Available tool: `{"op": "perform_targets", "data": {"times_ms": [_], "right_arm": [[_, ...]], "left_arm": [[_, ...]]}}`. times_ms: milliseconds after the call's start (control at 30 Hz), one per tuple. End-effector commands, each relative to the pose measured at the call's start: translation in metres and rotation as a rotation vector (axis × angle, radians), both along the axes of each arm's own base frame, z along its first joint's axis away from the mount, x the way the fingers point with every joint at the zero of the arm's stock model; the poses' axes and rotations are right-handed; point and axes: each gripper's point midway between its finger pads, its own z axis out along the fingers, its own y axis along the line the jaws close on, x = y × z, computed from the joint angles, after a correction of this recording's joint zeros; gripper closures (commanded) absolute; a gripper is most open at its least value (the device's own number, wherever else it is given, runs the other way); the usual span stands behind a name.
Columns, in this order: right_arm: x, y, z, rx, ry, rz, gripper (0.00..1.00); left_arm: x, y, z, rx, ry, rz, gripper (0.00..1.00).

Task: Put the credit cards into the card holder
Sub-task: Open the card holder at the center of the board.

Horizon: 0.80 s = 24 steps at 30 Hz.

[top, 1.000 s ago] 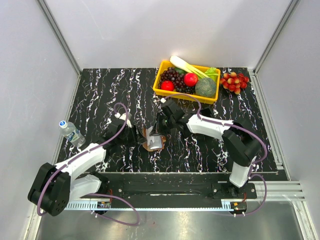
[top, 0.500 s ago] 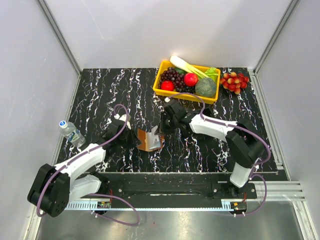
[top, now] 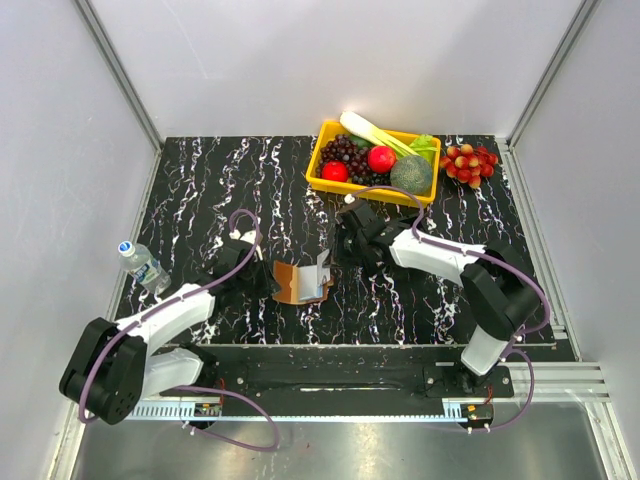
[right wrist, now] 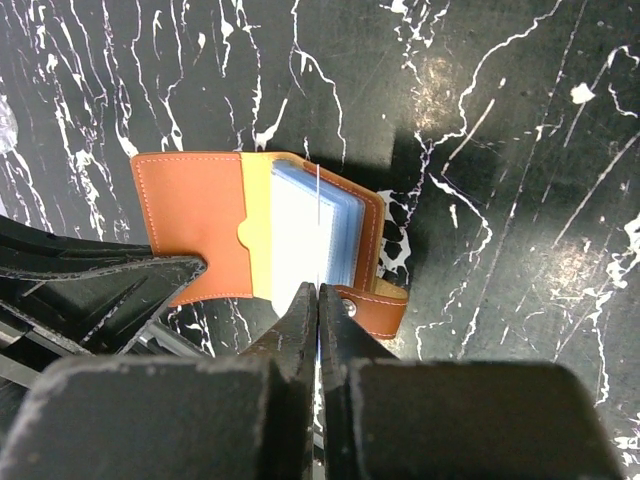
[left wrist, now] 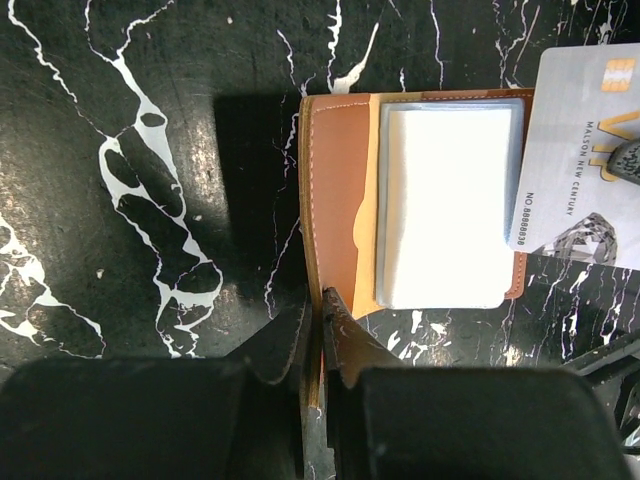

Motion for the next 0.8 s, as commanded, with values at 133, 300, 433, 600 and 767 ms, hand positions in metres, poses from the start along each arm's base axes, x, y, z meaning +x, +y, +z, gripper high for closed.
{"op": "perform_targets", "data": {"times_ms": [133,300,433,600,767], "right_arm": [[0.005,-0.016,0.011,-0.02,-0.058,-0.028,1.0],[0.001,-0.019,0.009,-0.028,-0.051,-0.016,1.0],[0.0,-0.02,0.004,-0.036,-0.044,-0.015,1.0],[0.001,-0.018,0.001,-0.038,-0.036,-0.012,1.0],[-0.001,-0.012,-0.002,-0.012,-0.015,-0.001,1.0]], "left_arm": [[0.006,0.007,-0.008,0.045,0.004,0.028,1.0],[0.005,0.007,-0.015,0.055,0.026,0.027,1.0],[0.004,0.007,-0.018,0.056,0.036,0.027,1.0],[0.004,0.007,-0.021,0.056,0.043,0.026,1.0],[0.004,0.003,-0.02,0.04,0.044,0.015,1.0]]}}
